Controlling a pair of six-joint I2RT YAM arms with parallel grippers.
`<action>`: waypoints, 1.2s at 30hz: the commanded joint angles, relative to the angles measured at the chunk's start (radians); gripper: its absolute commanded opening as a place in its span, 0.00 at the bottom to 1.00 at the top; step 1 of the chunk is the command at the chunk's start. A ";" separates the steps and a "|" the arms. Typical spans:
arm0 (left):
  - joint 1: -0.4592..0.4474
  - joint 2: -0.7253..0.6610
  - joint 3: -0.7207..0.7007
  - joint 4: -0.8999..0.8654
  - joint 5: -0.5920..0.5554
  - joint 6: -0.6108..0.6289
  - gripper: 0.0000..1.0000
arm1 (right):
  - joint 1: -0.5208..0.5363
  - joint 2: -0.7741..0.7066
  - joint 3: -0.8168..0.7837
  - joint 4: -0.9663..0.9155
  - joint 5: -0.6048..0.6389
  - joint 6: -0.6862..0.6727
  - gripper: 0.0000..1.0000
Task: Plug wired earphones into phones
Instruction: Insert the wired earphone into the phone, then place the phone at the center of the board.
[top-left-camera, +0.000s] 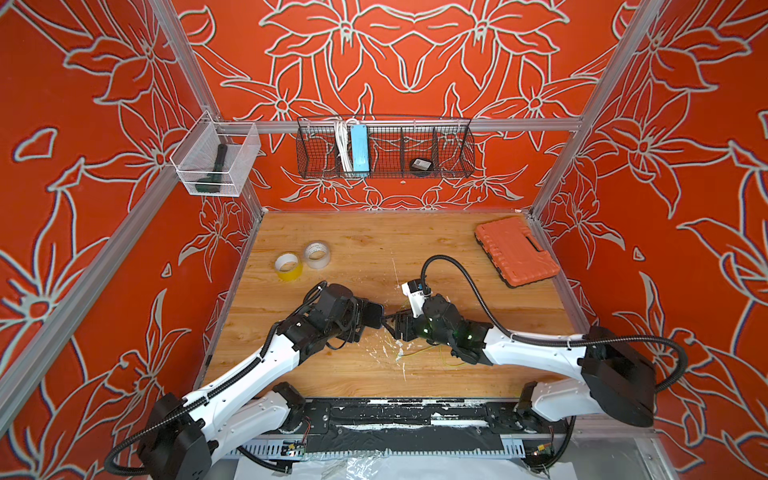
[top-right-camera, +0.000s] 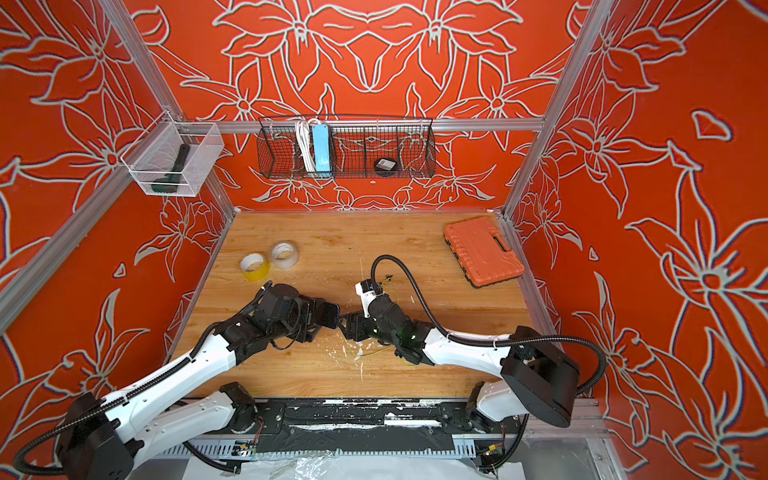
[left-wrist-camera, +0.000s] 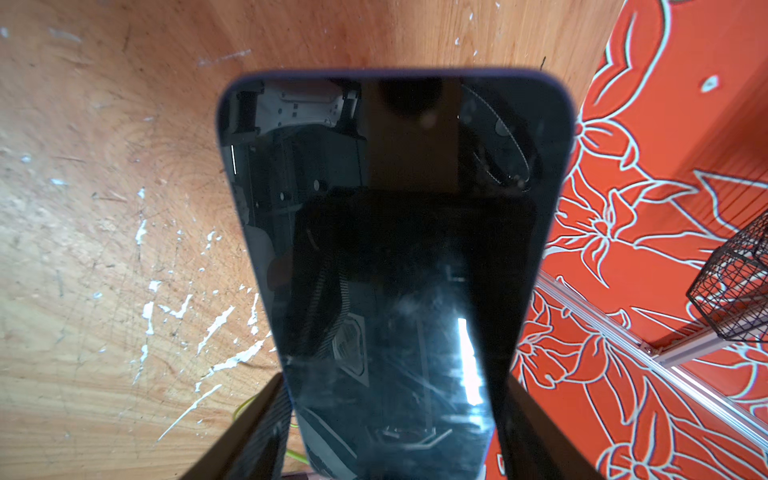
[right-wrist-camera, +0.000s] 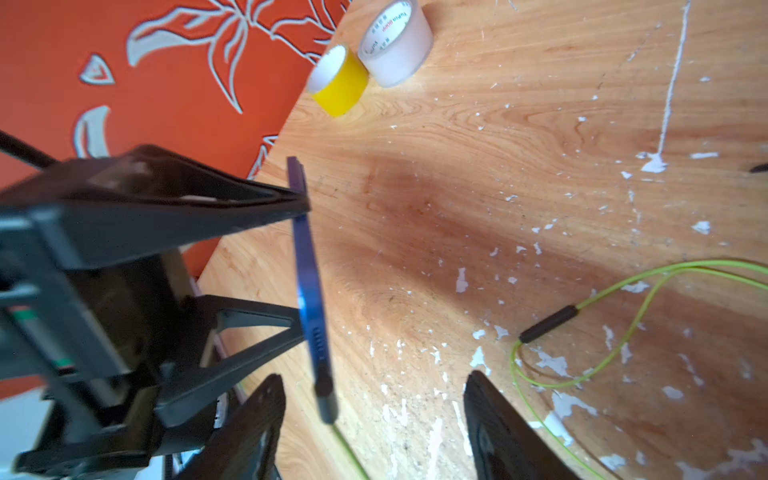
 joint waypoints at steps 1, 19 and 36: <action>0.007 0.057 0.027 -0.021 -0.022 -0.030 0.43 | 0.004 -0.065 0.007 -0.021 -0.012 -0.032 0.81; 0.095 0.415 0.165 -0.178 -0.106 0.065 0.44 | 0.003 -0.497 -0.035 -0.653 0.481 -0.066 0.86; 0.124 0.663 0.284 -0.334 -0.126 0.136 0.83 | 0.003 -0.738 0.015 -0.946 0.910 -0.162 0.98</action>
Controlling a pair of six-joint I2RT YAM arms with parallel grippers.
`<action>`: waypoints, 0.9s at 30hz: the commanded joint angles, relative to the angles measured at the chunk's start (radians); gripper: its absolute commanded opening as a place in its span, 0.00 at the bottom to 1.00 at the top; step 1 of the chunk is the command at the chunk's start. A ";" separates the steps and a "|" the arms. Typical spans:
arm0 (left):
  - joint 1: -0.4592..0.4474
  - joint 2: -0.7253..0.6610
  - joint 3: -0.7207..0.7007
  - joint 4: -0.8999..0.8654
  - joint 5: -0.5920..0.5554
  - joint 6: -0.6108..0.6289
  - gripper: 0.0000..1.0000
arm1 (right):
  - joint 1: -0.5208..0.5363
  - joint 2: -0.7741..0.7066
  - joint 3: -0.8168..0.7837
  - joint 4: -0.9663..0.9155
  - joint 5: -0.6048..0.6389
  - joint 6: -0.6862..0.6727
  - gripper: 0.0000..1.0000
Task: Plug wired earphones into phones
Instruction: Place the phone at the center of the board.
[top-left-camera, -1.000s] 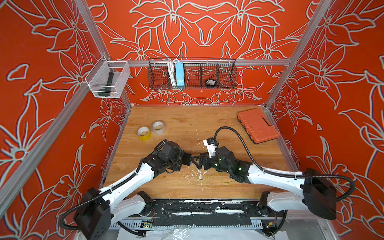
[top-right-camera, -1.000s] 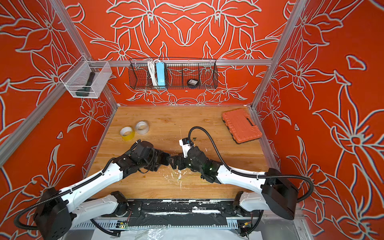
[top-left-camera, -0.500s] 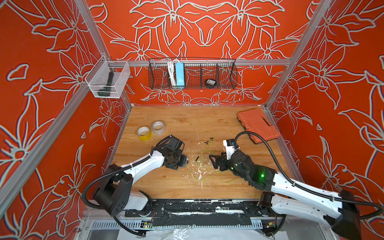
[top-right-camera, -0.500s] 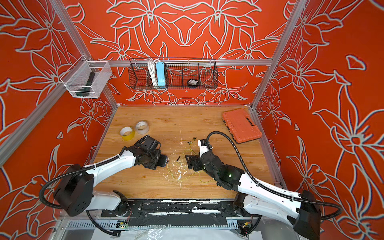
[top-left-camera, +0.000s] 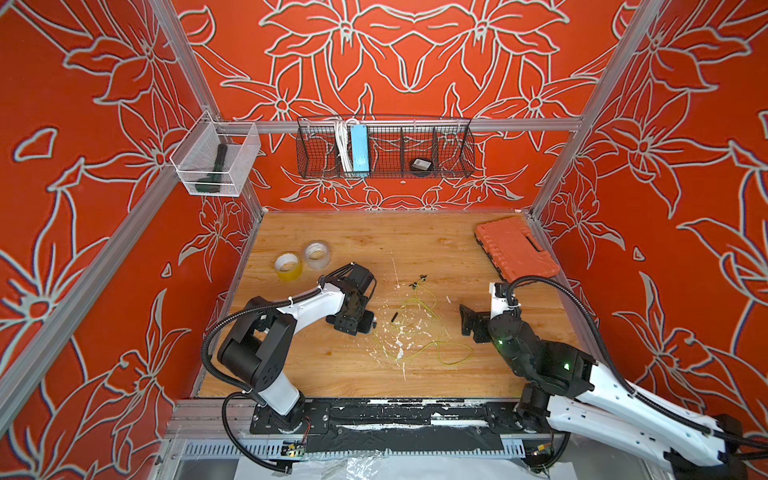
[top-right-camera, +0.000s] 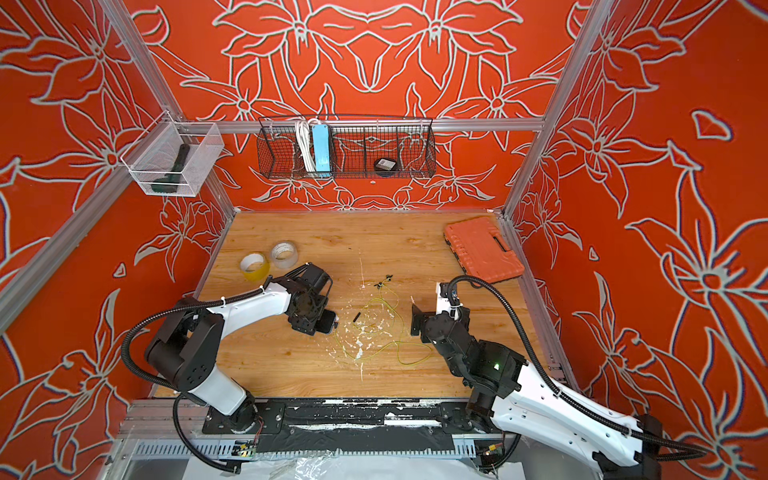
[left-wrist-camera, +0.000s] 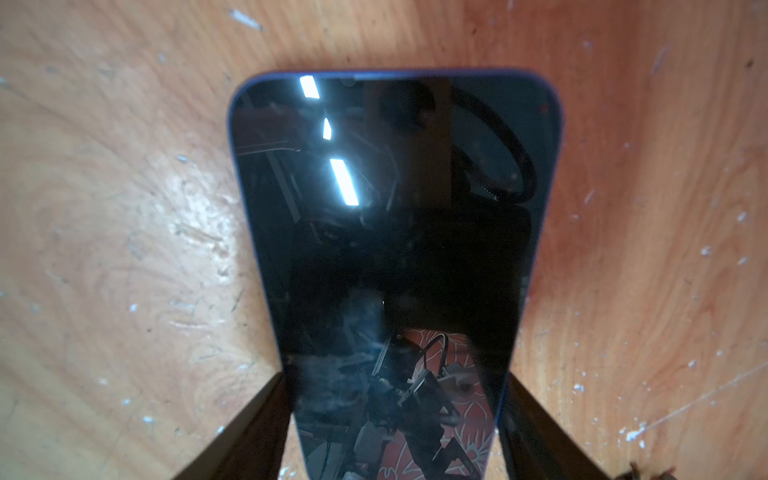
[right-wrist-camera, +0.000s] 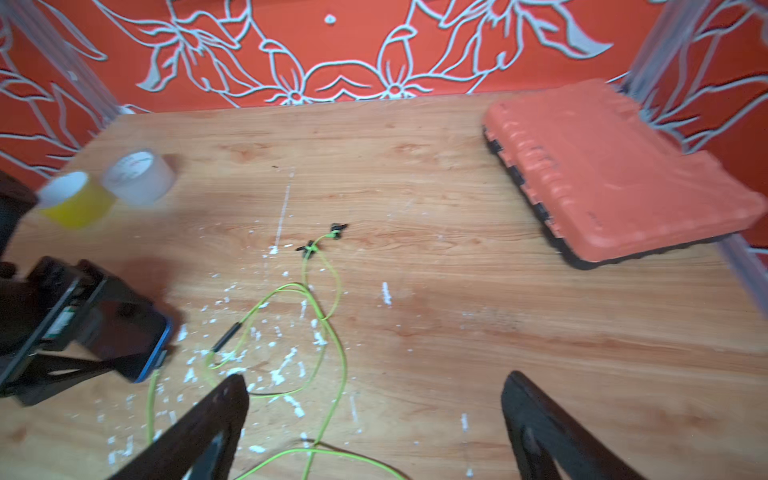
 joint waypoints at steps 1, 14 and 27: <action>0.014 0.023 -0.001 -0.095 -0.042 0.032 0.85 | 0.003 -0.028 0.025 -0.053 0.136 -0.042 0.98; 0.059 -0.211 0.022 0.038 -0.349 0.523 0.99 | -0.070 -0.108 -0.154 0.565 0.280 -0.588 0.98; 0.122 -0.430 -0.479 1.017 -0.845 1.310 0.98 | -0.624 0.322 -0.185 0.722 0.082 -0.451 0.98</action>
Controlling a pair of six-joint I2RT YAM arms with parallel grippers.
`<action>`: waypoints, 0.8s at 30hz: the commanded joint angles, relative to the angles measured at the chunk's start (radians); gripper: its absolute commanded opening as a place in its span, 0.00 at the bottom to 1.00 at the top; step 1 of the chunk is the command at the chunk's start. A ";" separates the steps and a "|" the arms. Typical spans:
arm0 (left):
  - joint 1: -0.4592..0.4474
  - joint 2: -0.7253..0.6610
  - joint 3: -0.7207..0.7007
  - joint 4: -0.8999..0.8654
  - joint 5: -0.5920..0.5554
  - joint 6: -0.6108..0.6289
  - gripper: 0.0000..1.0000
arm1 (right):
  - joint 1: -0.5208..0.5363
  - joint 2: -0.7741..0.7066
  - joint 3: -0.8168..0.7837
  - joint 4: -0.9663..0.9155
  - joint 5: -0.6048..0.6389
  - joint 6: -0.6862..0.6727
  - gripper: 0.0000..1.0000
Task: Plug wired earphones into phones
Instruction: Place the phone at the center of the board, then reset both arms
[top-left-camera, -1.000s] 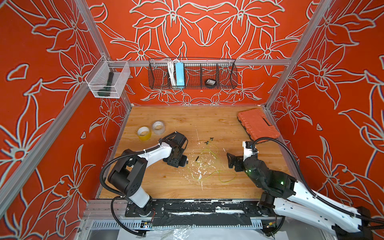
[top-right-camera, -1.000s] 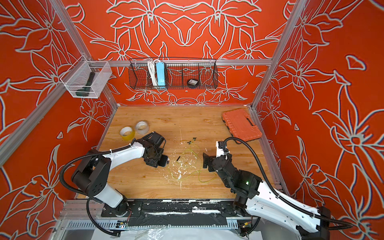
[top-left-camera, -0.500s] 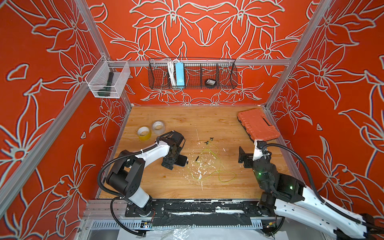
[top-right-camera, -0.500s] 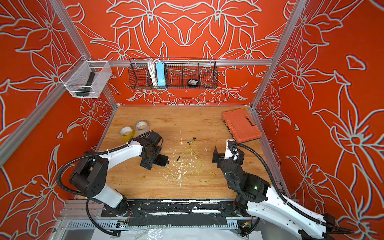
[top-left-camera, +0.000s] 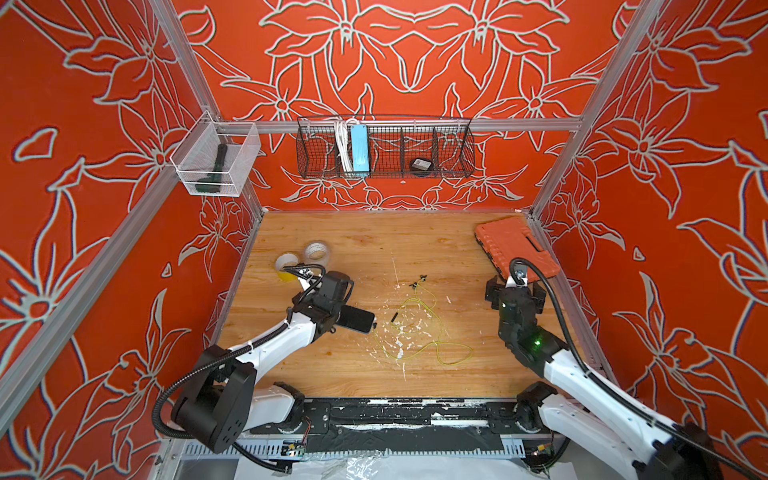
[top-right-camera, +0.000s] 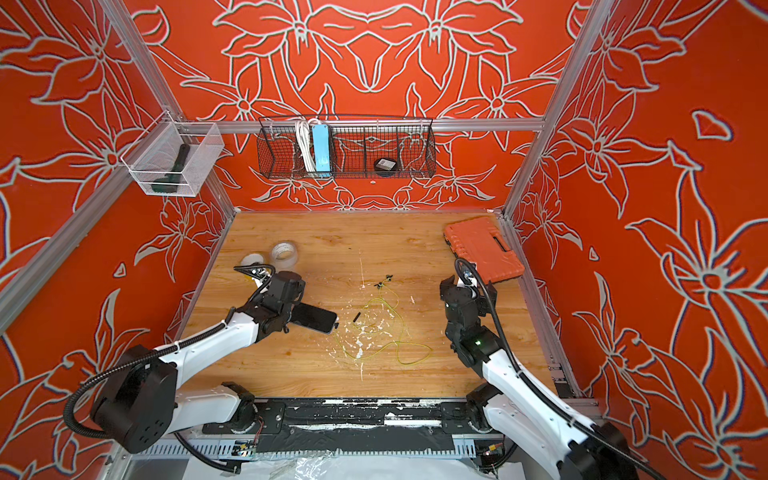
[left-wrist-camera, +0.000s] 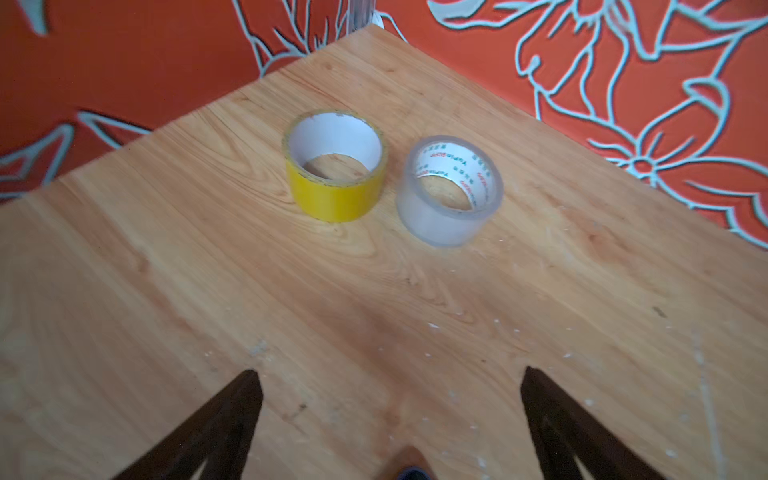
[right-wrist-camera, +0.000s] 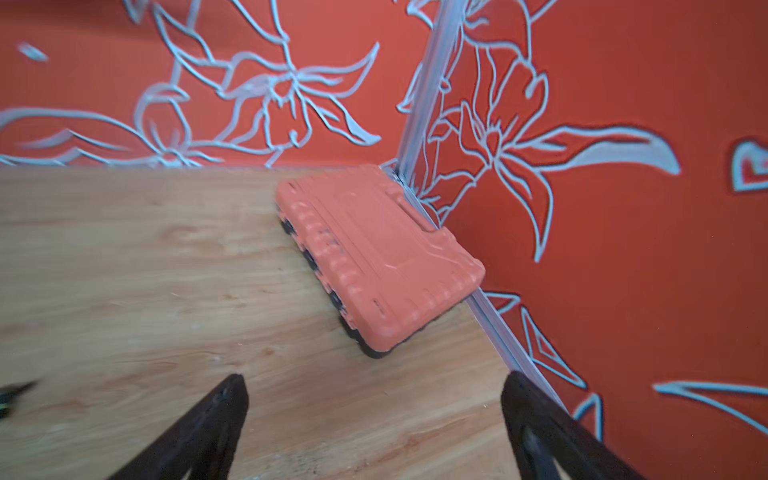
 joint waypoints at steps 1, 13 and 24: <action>0.053 -0.051 -0.123 0.436 -0.070 0.325 0.98 | -0.057 0.079 0.001 0.104 0.009 0.037 0.98; 0.244 -0.011 -0.256 0.730 0.464 0.637 0.98 | -0.260 0.226 -0.178 0.521 -0.330 -0.101 0.98; 0.268 0.044 -0.415 1.029 0.618 0.696 0.98 | -0.332 0.440 -0.182 0.747 -0.604 -0.119 0.97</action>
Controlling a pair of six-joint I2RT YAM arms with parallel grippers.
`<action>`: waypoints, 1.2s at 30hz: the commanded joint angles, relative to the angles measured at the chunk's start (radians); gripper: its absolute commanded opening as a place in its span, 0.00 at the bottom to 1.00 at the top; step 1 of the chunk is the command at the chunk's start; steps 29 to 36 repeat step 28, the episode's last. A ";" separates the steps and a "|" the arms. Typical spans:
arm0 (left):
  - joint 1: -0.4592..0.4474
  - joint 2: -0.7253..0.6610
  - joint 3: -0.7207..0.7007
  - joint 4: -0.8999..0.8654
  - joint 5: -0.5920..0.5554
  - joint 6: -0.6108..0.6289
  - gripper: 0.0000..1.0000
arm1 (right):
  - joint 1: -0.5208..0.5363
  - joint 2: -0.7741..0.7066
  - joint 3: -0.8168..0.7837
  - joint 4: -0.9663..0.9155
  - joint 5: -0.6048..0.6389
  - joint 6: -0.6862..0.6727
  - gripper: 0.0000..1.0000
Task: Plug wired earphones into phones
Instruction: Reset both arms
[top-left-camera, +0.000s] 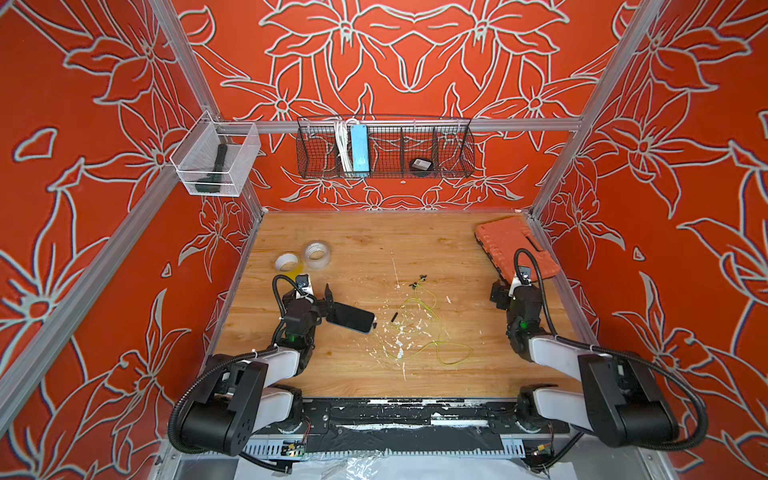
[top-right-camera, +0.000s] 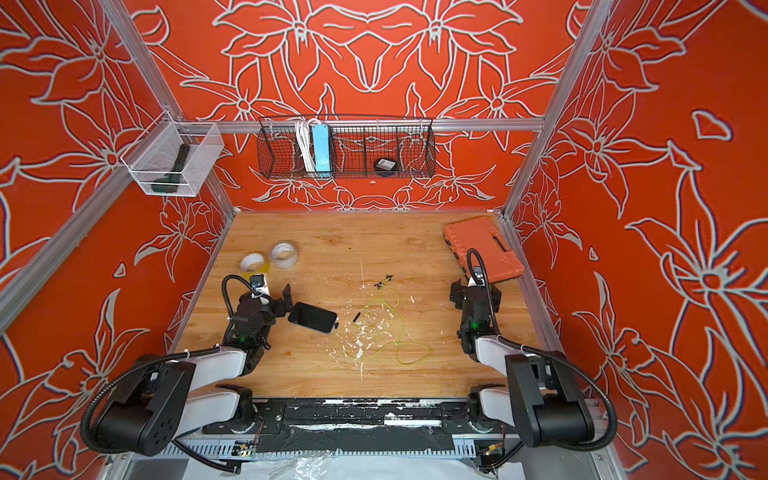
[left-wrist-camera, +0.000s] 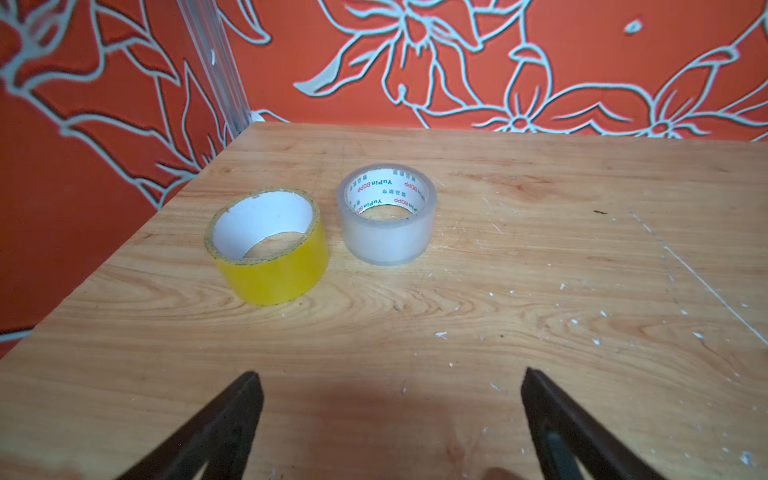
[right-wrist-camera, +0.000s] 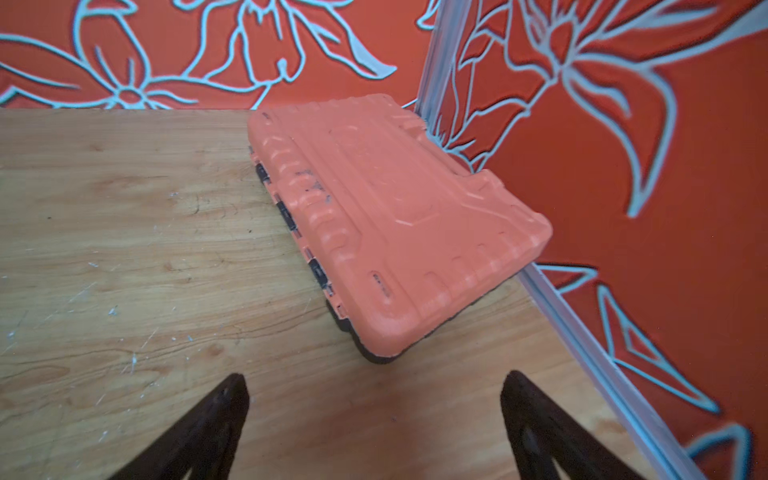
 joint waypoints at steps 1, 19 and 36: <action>0.016 0.066 -0.015 0.211 0.072 0.030 0.98 | -0.004 0.063 0.008 0.102 -0.153 -0.044 0.97; 0.043 0.158 -0.001 0.258 0.104 0.011 0.98 | -0.006 0.106 0.067 0.030 -0.180 -0.052 0.97; 0.043 0.159 0.000 0.257 0.104 0.011 0.98 | -0.006 0.105 0.067 0.027 -0.180 -0.052 0.97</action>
